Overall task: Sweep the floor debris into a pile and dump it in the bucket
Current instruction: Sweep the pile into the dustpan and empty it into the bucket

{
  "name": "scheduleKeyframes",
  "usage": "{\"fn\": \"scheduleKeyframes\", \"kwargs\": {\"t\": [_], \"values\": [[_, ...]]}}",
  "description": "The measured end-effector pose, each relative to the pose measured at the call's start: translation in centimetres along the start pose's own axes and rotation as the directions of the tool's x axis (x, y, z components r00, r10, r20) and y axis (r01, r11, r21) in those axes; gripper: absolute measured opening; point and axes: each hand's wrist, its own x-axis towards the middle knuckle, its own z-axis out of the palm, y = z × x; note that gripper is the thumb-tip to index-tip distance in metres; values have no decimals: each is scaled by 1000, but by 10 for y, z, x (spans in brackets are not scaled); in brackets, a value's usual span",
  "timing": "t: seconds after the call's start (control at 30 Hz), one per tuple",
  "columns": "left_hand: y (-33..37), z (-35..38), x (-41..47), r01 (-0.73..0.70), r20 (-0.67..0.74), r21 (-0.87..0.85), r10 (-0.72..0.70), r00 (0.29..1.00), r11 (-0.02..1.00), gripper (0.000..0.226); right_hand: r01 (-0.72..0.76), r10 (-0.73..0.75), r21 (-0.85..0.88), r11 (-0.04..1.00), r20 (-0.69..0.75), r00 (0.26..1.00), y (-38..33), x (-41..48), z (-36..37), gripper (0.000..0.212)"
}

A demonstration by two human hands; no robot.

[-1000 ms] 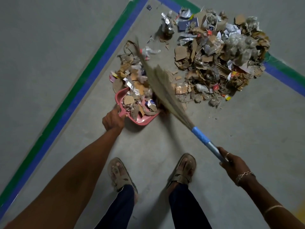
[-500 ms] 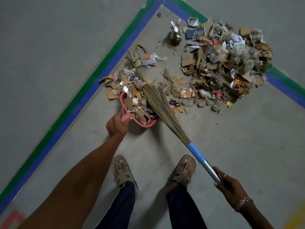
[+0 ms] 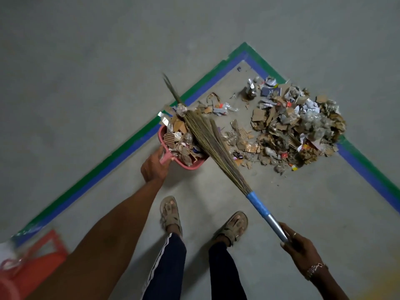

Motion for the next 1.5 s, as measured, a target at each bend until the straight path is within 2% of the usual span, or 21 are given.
{"fn": "scheduleKeyframes", "kwargs": {"t": [0.17,0.33,0.6,0.77,0.9,1.0,1.07,1.2,1.33,1.5], "values": [[-1,-64,-47,80,-35,-59,-82,996,995,66,37,-36,-32,999,28,999,-37,-37,-36,65],[-14,-125,-83,102,-91,-88,-110,990,991,65,106,-102,-54,993,68,992,-68,-68,-57,62],[-83,-232,-150,244,-161,-137,-265,951,960,65,293,-250,-231,928,199,947,-137,-85,-56,65],[-151,-268,-211,356,-224,-188,-393,892,915,64,385,-294,-313,868,301,907,-185,-113,-25,65],[-211,-288,-259,423,-224,-311,-498,837,851,67,481,-330,-386,787,396,857,-215,-136,10,63],[-263,-302,-294,420,-234,-441,-553,800,793,77,533,-343,-433,727,443,828,-237,-157,38,62],[-294,-310,-318,439,-230,-468,-585,777,767,68,564,-363,-439,699,463,809,-249,-171,57,63],[-352,-327,-373,386,-293,-552,-605,741,740,62,645,-418,-460,610,505,756,-275,-199,95,65],[-411,-335,-430,442,-372,-516,-656,656,734,63,727,-439,-464,507,586,681,-291,-216,137,68],[-474,-347,-492,556,-313,-537,-762,566,634,64,776,-422,-480,408,655,627,-322,-246,201,72]]}}
